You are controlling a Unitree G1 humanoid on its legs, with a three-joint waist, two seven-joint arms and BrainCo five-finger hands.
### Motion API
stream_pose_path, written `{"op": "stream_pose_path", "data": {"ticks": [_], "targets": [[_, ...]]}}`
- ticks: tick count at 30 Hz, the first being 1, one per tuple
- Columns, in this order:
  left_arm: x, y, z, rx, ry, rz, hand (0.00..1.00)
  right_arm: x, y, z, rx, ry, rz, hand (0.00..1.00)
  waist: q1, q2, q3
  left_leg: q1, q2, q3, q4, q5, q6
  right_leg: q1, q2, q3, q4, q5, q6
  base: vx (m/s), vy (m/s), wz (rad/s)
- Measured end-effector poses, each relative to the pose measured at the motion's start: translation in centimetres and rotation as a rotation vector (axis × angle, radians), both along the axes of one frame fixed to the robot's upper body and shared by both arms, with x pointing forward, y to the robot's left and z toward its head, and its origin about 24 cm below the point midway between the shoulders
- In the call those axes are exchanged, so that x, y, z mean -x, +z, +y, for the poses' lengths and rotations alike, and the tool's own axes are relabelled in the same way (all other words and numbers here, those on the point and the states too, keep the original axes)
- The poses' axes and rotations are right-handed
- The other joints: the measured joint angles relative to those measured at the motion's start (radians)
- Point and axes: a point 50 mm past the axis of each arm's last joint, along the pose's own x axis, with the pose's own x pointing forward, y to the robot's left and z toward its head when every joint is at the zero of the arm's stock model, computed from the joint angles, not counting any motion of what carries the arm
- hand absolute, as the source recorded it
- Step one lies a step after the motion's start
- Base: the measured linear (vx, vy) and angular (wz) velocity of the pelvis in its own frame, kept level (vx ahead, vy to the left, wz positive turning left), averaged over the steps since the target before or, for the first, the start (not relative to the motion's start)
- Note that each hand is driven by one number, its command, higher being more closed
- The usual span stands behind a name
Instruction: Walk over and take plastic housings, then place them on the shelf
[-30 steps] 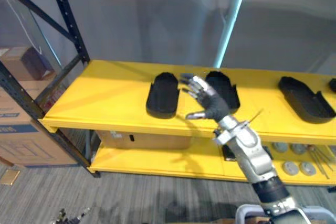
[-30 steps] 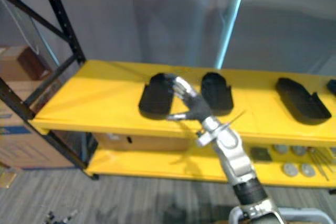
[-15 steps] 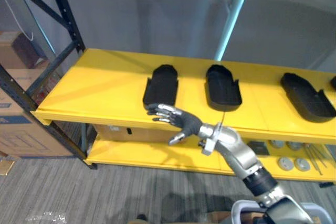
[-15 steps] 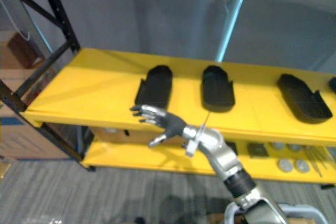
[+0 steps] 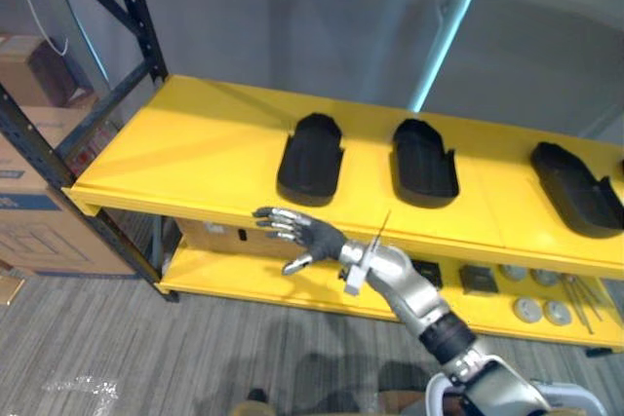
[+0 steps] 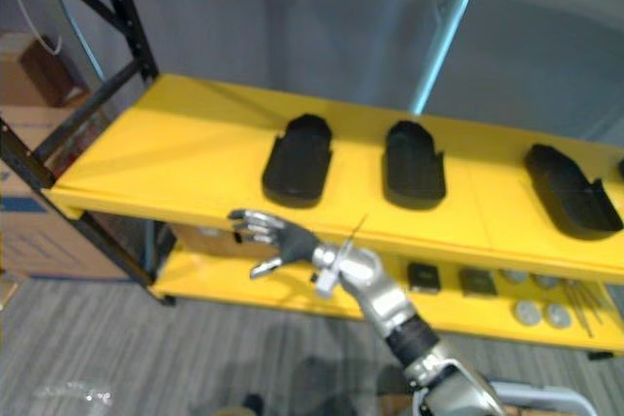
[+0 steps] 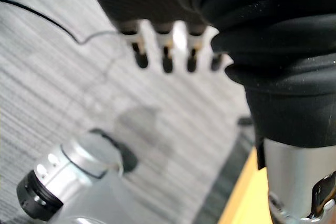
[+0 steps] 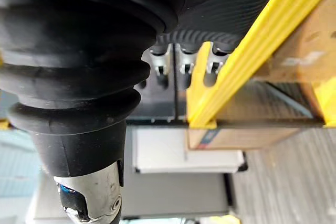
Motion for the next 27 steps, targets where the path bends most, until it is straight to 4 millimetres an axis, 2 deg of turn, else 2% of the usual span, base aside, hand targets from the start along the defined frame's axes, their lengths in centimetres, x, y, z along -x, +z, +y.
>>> {"op": "stream_pose_path", "data": {"ticks": [5, 13, 18, 21, 24, 27], "targets": [[-0.5, -0.1, -0.5, 0.016, -0.002, -0.016, 0.00, -1.2, -0.3, -0.6, 0.095, -0.101, -0.090, 0.00, 0.001, 0.009, 0.029, 0.014, 0.000, -0.001, 0.000, 0.000, 0.000, 0.008, 0.000, -0.002, 0.000, 0.001, 0.001, 0.00, 0.000, 0.00], [-0.7, -0.2, -1.0, 0.038, -0.010, -0.028, 0.00, -2.8, 0.9, -2.4, 0.074, -0.264, -0.152, 0.00, 0.002, 0.011, 0.042, 0.013, -0.007, -0.025, 0.004, 0.001, 0.001, 0.021, -0.005, -0.027, 0.000, 0.002, 0.004, 0.01, -0.003, 0.07], [-0.7, -0.3, -1.2, 0.053, -0.013, -0.020, 0.00, -3.2, 1.2, -2.4, 0.080, -0.263, -0.159, 0.00, 0.006, 0.012, 0.049, 0.013, -0.015, -0.024, 0.004, 0.003, 0.004, 0.022, -0.014, -0.027, 0.000, 0.005, 0.009, 0.00, 0.001, 0.01], [-1.2, -0.1, -1.0, 0.045, -0.021, -0.044, 0.00, -3.5, 1.9, -2.2, 0.083, -0.238, -0.179, 0.00, 0.010, 0.005, 0.080, 0.012, -0.018, -0.025, 0.004, 0.006, 0.008, 0.021, -0.016, -0.029, 0.001, 0.005, 0.010, -0.05, 0.001, 0.01], [-1.4, -0.1, -1.1, 0.050, -0.038, -0.048, 0.00, -3.5, 1.3, -2.4, 0.107, -0.219, -0.157, 0.00, 0.027, 0.007, 0.087, 0.007, -0.021, -0.029, 0.000, 0.008, 0.009, 0.020, -0.018, -0.033, 0.001, 0.003, 0.015, -0.04, -0.003, 0.05], [-1.5, -0.1, -1.2, 0.051, -0.045, -0.050, 0.00, -3.7, 1.4, -2.7, 0.118, -0.215, -0.166, 0.00, 0.026, 0.006, 0.094, -0.007, -0.025, -0.048, 0.000, 0.013, 0.011, 0.018, -0.021, -0.052, 0.001, 0.003, 0.016, -0.01, -0.005, 0.19]]}}
